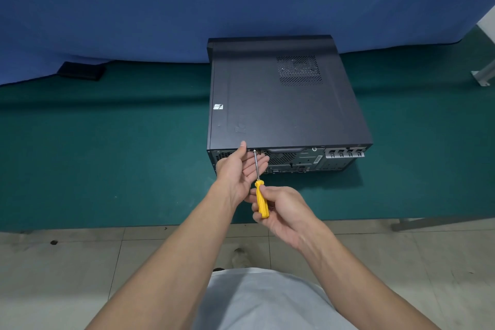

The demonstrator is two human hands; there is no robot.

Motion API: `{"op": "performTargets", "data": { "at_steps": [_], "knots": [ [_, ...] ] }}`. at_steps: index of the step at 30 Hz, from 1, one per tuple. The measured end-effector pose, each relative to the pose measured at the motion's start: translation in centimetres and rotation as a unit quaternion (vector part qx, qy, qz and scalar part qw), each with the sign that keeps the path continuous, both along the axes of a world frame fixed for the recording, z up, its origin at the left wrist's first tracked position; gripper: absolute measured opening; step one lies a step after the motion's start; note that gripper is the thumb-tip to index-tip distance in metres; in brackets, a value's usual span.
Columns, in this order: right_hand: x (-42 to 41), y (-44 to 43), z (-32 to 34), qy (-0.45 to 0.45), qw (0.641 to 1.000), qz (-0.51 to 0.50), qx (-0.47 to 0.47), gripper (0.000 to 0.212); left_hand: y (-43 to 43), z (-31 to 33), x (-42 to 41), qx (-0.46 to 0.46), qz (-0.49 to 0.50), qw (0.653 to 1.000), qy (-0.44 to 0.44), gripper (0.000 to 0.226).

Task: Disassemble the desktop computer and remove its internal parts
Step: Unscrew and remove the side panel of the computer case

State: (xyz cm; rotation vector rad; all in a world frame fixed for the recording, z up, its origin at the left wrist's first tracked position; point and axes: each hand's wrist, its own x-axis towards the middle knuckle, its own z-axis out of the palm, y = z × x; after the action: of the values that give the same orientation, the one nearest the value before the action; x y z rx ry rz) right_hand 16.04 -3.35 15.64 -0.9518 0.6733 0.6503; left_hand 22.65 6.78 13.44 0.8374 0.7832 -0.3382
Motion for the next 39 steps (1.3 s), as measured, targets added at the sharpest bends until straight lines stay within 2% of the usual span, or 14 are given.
{"op": "performTargets", "data": {
  "at_steps": [3,9,15,20,25,28,31,36,39],
  "knots": [
    [0.22,-0.03,0.11,-0.007,1.0,0.009,-0.025,0.005,0.11,0.01,0.15,-0.002,-0.004,1.0,0.003,0.035],
    [0.38,-0.39,0.14,0.014,1.0,0.008,-0.003,0.024,0.08,-0.06,0.2,0.002,-0.006,1.0,0.006,0.034],
    [0.54,-0.41,0.01,-0.004,0.999,0.017,-0.035,0.008,0.03,-0.06,0.25,0.005,-0.008,1.0,0.004,0.034],
    [0.54,-0.57,0.0,0.033,0.999,0.01,-0.011,0.027,-0.04,-0.14,0.27,0.013,-0.002,1.0,0.004,0.033],
    [0.69,-0.65,0.13,0.021,0.998,0.016,-0.061,0.011,-0.2,0.0,0.37,0.019,0.002,1.0,0.003,0.032],
    [0.79,-0.87,0.16,0.017,0.998,0.021,-0.059,0.013,-0.23,0.05,0.33,0.02,0.001,1.0,0.002,0.032],
    [0.68,-0.97,0.24,0.029,0.998,0.024,-0.049,0.025,-0.23,-0.01,0.27,0.028,0.0,1.0,0.002,0.031],
    [0.68,-0.34,0.67,0.011,0.998,0.028,-0.062,0.009,-0.35,0.11,0.3,0.028,0.006,1.0,0.002,0.032],
    [0.88,-0.39,0.77,0.009,0.996,0.038,-0.076,0.014,-0.34,0.15,0.3,0.026,0.007,1.0,0.002,0.031]
  ]
}}
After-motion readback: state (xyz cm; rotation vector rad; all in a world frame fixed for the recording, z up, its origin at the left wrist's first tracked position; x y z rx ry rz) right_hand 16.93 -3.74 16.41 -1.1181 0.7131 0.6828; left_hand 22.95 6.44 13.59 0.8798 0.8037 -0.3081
